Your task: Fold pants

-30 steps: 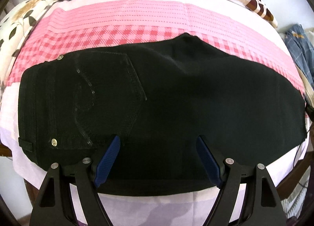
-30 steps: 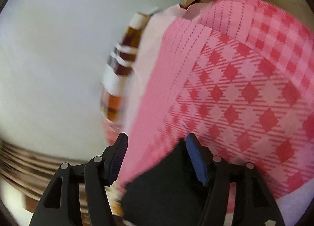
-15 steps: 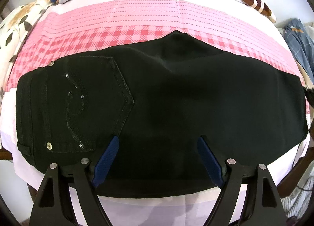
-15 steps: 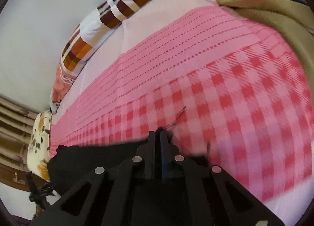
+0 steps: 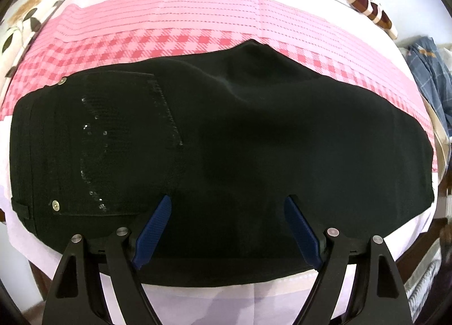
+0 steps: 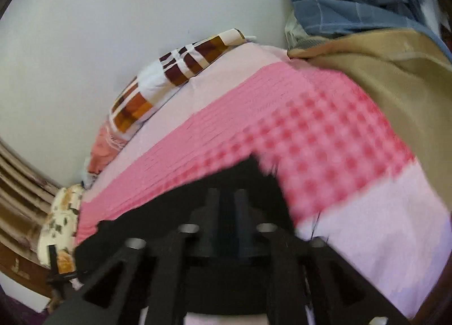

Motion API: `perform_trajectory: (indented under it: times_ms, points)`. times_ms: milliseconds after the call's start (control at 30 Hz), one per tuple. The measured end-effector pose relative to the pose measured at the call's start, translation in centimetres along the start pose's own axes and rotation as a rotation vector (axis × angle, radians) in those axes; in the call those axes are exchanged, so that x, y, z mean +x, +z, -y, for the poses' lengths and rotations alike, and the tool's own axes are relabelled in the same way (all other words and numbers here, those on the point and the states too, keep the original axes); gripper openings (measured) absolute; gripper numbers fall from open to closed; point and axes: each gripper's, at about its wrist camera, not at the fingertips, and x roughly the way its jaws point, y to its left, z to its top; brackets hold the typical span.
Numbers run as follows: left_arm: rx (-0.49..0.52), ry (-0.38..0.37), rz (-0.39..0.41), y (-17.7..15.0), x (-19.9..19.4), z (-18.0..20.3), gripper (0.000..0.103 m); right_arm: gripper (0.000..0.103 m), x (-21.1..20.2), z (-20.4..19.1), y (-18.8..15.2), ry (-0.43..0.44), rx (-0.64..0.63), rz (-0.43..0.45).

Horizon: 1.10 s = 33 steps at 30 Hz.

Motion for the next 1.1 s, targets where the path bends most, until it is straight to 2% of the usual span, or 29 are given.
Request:
perform_trajectory:
  times_ms: [33,67,133,200,233,267,300,333,367,433,533,633,733,800,933,967,1033,1100]
  points:
    - [0.003,-0.004,0.004,-0.1,-0.2,0.1,0.082,0.059,1.1,0.5,1.1,-0.01,-0.008,-0.017]
    - [0.006,-0.007,0.012,-0.2,-0.5,0.1,0.082,0.059,2.4,1.0,2.2,-0.027,-0.002,-0.037]
    - [0.01,0.001,0.033,-0.4,-1.1,0.1,0.082,0.059,4.6,1.5,3.6,0.019,-0.01,-0.104]
    - [0.005,0.011,0.05,-0.4,-1.6,0.1,0.082,0.059,6.6,0.9,4.5,-0.037,-0.078,-0.156]
    - [-0.001,0.012,0.051,-0.4,-1.7,-0.1,0.082,0.051,7.7,0.7,4.6,-0.041,-0.107,-0.2]
    - [-0.009,0.011,0.049,-0.5,-1.6,-0.1,0.082,0.031,9.0,0.3,4.3,-0.057,-0.137,-0.263]
    - [-0.015,0.01,0.046,-0.5,-1.6,-0.3,0.082,0.028,9.7,-0.2,4.0,-0.077,-0.172,-0.298]
    - [-0.02,0.01,0.041,-0.5,-1.5,-0.3,0.082,0.024,10.0,-1.1,3.5,-0.116,-0.24,-0.291]
    - [-0.022,0.011,0.036,-0.5,-1.3,-0.3,0.082,0.014,10.4,-1.8,2.9,-0.14,-0.288,-0.303]
    - [-0.026,0.011,0.029,-0.4,-1.1,-0.2,0.082,0.007,10.5,-1.7,2.6,-0.16,-0.279,-0.285]
    - [-0.019,0.011,0.027,-0.4,-1.1,-0.1,0.082,0.006,8.7,-1.5,1.9,-0.155,-0.229,-0.194]
    - [0.0,0.023,0.04,-0.5,-1.4,0.4,0.082,0.005,5.1,-2.5,-0.2,-0.105,-0.181,-0.117]
    - [-0.002,0.021,0.047,-0.4,-1.6,0.4,0.082,0.005,-0.1,-4.1,-3.7,-0.01,-0.117,-0.041]
    - [-0.008,0.013,0.044,-0.3,-1.6,0.4,0.082,0.005,-2.8,-5.5,-5.8,0.018,-0.11,-0.008]
    - [-0.002,-0.001,0.027,-0.2,-1.1,0.7,0.082,0.005,-2.4,-4.4,-7.4,-0.014,-0.069,-0.03]
    - [0.005,-0.002,0.021,-0.3,-1.0,0.9,0.082,0.005,-1.9,-3.6,-7.0,-0.042,-0.048,-0.03]
    - [0.023,0.002,0.021,-0.4,-1.1,1.4,0.082,0.006,-1.5,-2.8,-6.0,-0.02,-0.032,-0.019]
    - [0.038,0.013,0.037,-0.6,-1.6,1.6,0.082,0.007,-1.2,-2.8,-4.5,-0.094,-0.079,0.016]
